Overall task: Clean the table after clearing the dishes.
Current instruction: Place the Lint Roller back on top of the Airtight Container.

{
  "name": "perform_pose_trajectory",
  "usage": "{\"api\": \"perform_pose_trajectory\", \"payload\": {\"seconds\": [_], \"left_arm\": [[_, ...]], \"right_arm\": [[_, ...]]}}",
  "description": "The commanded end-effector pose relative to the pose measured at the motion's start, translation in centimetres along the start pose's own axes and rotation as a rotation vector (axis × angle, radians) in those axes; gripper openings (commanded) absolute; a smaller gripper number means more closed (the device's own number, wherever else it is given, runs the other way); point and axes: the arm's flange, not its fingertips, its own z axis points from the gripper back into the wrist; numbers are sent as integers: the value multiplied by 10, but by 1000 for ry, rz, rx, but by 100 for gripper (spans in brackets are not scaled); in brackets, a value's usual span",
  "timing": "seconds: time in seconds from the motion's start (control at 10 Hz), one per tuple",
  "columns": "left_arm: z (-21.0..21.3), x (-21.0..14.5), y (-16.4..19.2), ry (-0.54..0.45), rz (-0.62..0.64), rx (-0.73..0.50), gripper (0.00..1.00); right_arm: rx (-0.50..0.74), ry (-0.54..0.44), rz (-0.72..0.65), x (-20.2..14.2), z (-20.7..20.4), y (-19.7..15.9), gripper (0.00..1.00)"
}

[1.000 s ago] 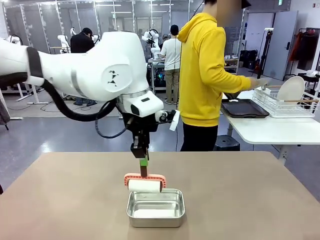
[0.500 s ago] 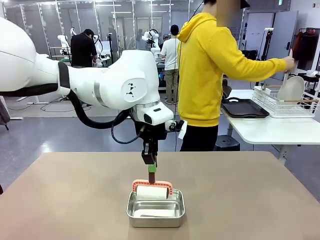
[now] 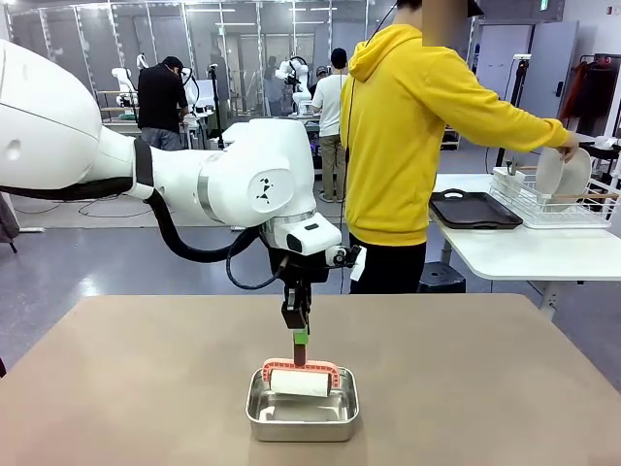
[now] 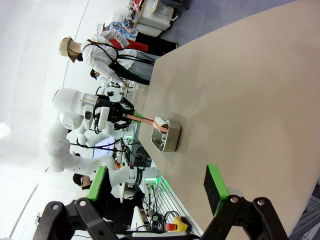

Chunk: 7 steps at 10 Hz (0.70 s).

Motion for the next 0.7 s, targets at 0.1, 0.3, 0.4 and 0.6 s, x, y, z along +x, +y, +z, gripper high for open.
{"api": "perform_pose_trajectory", "payload": {"seconds": [0.1, 0.3, 0.4, 0.6], "left_arm": [[-20, -2, 15, -33, 19, -6, 21], [-34, -6, 22, -37, 14, -2, 21], [-43, -12, 28, -76, 12, -15, 21], [-51, -18, 32, -49, 13, -12, 21]], "right_arm": [[2, -9, -6, -4, -4, 5, 95], [2, -9, -6, -4, -4, 5, 95], [2, -9, -6, -4, -4, 5, 95], [2, -9, -6, -4, -4, 5, 95]]}}
